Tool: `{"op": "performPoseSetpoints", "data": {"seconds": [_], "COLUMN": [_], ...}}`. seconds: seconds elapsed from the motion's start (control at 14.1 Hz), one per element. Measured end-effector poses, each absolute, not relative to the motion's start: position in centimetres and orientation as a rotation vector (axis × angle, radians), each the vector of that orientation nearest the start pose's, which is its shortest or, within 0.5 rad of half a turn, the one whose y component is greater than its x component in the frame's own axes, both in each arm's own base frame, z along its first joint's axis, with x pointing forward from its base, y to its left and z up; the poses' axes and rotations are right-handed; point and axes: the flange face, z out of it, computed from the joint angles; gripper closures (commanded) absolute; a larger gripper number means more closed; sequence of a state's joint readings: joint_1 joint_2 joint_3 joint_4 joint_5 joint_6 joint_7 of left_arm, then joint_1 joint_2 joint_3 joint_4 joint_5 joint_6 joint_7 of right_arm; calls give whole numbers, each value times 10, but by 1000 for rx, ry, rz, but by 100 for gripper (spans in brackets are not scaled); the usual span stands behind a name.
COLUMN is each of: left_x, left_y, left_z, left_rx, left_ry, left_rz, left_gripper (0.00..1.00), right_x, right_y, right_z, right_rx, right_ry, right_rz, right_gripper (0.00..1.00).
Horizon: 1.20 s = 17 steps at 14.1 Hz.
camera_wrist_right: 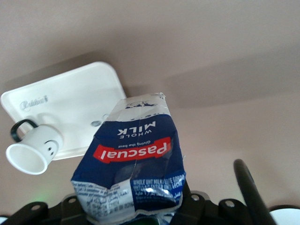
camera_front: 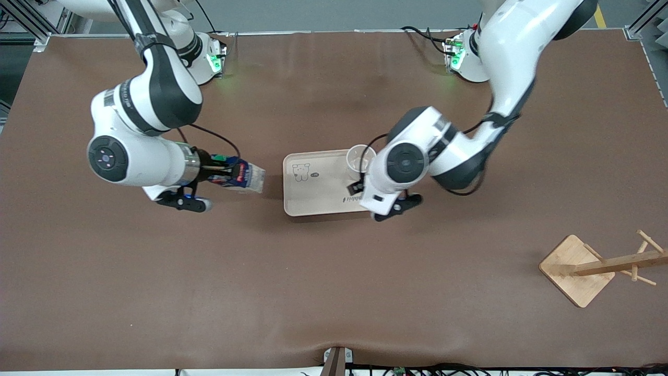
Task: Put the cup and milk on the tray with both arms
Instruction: 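Carry the mug and milk carton toward the white tray with both grippers, then release the mug on the tray and withdraw the left gripper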
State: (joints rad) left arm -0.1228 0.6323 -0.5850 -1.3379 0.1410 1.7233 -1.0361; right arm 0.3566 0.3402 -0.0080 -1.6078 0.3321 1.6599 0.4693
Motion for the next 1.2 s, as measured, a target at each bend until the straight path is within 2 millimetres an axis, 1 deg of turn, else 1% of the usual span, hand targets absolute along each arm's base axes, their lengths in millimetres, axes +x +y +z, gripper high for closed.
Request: {"op": "performPoseSetpoints", "data": {"seconds": [0.07,0.21,0.28,0.35,0.49,0.64,0.71,0.78,0.92,1.06,1.13,1.2], "left_x": [594,597,599,602,609,617,620,621,621,614,610,605], "left_y": [-342,-279,-250,-223,-175,-132,-115,-101,-82,-79,-80,-83], "left_z": [421,473,494,510,530,539,541,543,555,575,585,595], "left_rx": [-3075,-3050,-3051,-3056,-3059,-3049,-3046,-3046,-3050,-3035,-3023,-3014], "left_ry": [-514,-394,-346,-321,-357,-442,-476,-493,-506,-501,-494,-488], "left_rz": [377,374,363,346,306,278,273,269,236,172,136,103], "left_gripper": [0,0,0,0,0,0,0,0,0,0,0,0], "right_x": [575,566,559,554,546,544,545,545,535,517,510,505], "right_y": [264,312,332,347,366,376,378,382,402,429,440,448], "right_z": [413,416,418,420,418,409,404,398,383,363,354,346], "right_rx": [-2893,-2911,-2935,-2978,-3047,-3075,-3076,-3078,-3101,-3160,-3175,-3182], "right_ry": [259,234,220,190,143,153,166,176,182,154,144,146], "right_rz": [555,490,458,423,376,342,333,335,332,312,308,303], "right_gripper": [100,100,100,100,100,100,100,100,100,100,93,83]}}
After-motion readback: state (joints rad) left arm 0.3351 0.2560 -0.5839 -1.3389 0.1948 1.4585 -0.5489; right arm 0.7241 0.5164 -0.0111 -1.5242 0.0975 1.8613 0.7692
